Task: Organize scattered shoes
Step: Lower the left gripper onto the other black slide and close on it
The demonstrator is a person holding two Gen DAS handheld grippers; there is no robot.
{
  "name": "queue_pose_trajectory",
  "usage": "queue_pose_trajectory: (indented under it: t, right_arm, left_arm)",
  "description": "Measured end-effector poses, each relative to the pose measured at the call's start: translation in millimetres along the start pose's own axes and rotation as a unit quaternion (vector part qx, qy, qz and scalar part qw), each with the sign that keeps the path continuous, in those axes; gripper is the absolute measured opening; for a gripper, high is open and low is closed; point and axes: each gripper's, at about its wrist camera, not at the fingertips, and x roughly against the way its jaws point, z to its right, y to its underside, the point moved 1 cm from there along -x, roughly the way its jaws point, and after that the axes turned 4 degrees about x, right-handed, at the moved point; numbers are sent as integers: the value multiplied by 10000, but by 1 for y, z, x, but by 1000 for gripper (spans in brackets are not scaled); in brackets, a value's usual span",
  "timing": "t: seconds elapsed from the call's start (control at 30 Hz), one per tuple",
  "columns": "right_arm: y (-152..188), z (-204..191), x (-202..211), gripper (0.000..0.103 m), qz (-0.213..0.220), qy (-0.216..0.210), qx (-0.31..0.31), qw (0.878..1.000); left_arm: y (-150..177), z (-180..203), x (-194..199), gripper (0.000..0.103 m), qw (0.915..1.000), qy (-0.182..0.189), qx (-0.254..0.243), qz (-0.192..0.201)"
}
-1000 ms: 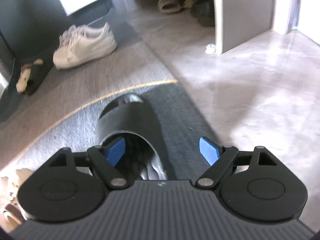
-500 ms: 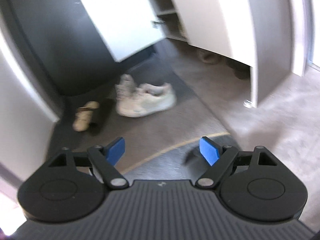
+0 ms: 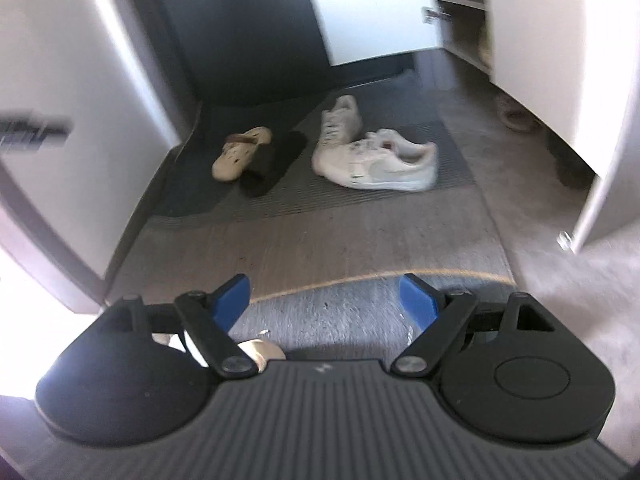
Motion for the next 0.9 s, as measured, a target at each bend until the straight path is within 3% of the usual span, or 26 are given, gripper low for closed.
queue_pose_trajectory:
  t: [0.1, 0.17, 0.23, 0.27, 0.3, 0.4, 0.53, 0.63, 0.8, 0.9]
  right_arm:
    - [-3, -10, -49, 84, 207, -98, 438, 9988]
    - [-5, -14, -80, 84, 212, -160, 543, 9982]
    - [-8, -11, -143, 84, 178, -253, 583, 9978]
    - [-7, -9, -167, 84, 168, -268, 544, 9980]
    - [-5, -6, -191, 84, 157, -282, 504, 9982]
    - [4, 3, -247, 84, -281, -233, -248, 9990]
    - [26, 16, -283, 84, -796, -736, -1439, 9836]
    - [39, 15, -293, 84, -841, -959, -1791, 9755]
    - [55, 6, -290, 84, -1016, -1200, -1703, 9728]
    - [66, 1, -285, 84, -1228, -1217, -1450, 9742]
  left_arm:
    - [10, 0, -78, 91, 9995, 58, -300, -45]
    - [21, 1, -151, 90, 9982, 155, -542, -227]
    - [33, 1, -216, 86, 9959, 224, -767, -423]
    - [38, -1, -241, 83, 9946, 227, -862, -534]
    - [45, -3, -268, 73, 9931, 220, -951, -648]
    - [55, -10, -302, 72, 9895, 557, -1198, -580]
    - [52, -12, -358, 74, 9773, 790, -1784, -823]
    - [46, -9, -408, 82, 9676, 817, -2145, -1052]
    - [40, -7, -479, 82, 9503, 1050, -2578, -1397]
    - [35, -8, -520, 82, 9361, 1261, -2701, -1868]
